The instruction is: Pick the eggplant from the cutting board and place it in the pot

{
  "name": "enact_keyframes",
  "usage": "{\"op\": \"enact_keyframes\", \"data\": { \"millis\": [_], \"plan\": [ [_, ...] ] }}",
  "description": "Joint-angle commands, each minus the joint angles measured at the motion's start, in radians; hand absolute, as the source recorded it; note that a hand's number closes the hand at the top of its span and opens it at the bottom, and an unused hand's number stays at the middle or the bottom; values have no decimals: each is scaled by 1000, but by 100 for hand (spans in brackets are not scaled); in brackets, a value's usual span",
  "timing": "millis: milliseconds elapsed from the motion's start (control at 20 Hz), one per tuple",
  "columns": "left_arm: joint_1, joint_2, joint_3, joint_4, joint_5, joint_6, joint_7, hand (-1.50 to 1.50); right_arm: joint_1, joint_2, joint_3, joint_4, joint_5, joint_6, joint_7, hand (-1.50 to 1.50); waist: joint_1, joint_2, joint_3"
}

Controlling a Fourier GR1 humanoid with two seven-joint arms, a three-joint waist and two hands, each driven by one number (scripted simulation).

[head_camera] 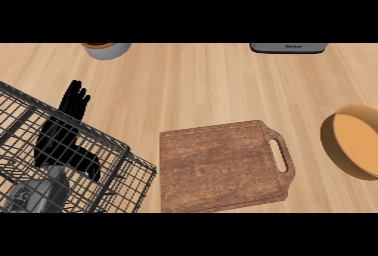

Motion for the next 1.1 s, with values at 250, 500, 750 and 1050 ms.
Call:
{"op": "enact_keyframes", "data": {
  "millis": [250,500,750,1050],
  "plan": [
    [-119,-10,43,-62,17,49,54,0,2,21,-58,162,-238,54,-290,-150,-8,-14,14],
    [-78,-2,54,-50,22,14,4,0,-97,82,-70,159,-248,-73,-353,-150,4,-14,14],
    [-127,-24,46,-54,17,45,74,0,-130,89,-207,159,-399,-98,-370,-150,-9,-15,14],
    [-95,-31,56,-55,-2,50,16,0,-91,126,-332,72,-556,-115,-394,-150,-20,-18,13]
  ]
}}
